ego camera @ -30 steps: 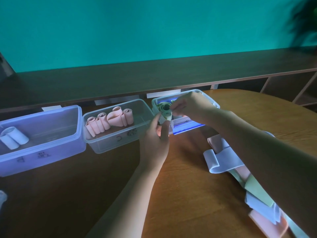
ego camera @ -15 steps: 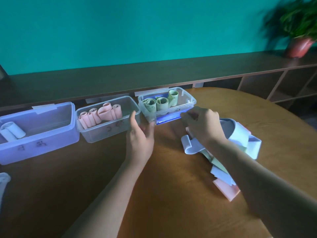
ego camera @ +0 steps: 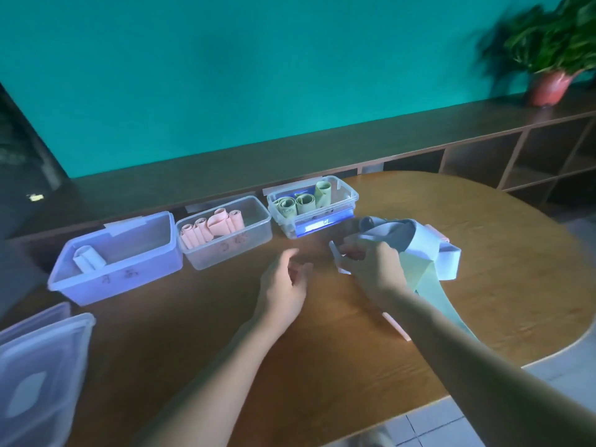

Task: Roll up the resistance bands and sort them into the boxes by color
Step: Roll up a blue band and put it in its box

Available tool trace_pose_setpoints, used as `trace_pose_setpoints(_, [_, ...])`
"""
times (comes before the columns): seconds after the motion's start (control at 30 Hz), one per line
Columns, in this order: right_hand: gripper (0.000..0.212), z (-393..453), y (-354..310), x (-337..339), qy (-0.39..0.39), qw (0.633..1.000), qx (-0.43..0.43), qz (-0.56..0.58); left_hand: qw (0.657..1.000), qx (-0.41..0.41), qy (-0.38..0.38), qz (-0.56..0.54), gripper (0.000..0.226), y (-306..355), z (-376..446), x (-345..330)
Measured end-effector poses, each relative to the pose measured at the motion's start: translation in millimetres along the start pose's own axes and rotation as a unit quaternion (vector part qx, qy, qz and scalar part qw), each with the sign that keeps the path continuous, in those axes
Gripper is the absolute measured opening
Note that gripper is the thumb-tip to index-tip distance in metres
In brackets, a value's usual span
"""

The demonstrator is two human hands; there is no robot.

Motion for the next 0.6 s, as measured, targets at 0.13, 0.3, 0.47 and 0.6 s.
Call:
trace_pose_setpoints(0.13, [0.004, -14, -31, 19, 0.004, 0.996, 0.028, 0.085, 0.999, 0.013, -0.008, -0.039, 0.031, 20, -9, 23])
trace_pose_setpoints(0.3, [0.013, -26, -68, 50, 0.022, 0.972, 0.061, 0.227, 0.994, -0.044, 0.053, -0.082, 0.021, 74, -21, 77])
trace_pose_setpoints(0.47, [0.011, -44, -116, 89, 0.042, 0.962, 0.121, 0.241, 0.990, -0.097, 0.062, -0.083, 0.024, 127, -39, 125])
trace_pose_setpoints(0.6, [0.005, -53, -150, 114, 0.022, 0.952, 0.130, 0.277, 0.989, -0.117, 0.064, -0.068, 0.027, 162, -55, 152])
Point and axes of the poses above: each hand's wrist, its own z-axis towards the middle knuckle, its own x-axis out of the back of the hand, y = z × x, the point moved 10 cm from there along z, towards the middle knuckle, and after that the axes turned 9 degrees about -y, right-handed, at the moved point
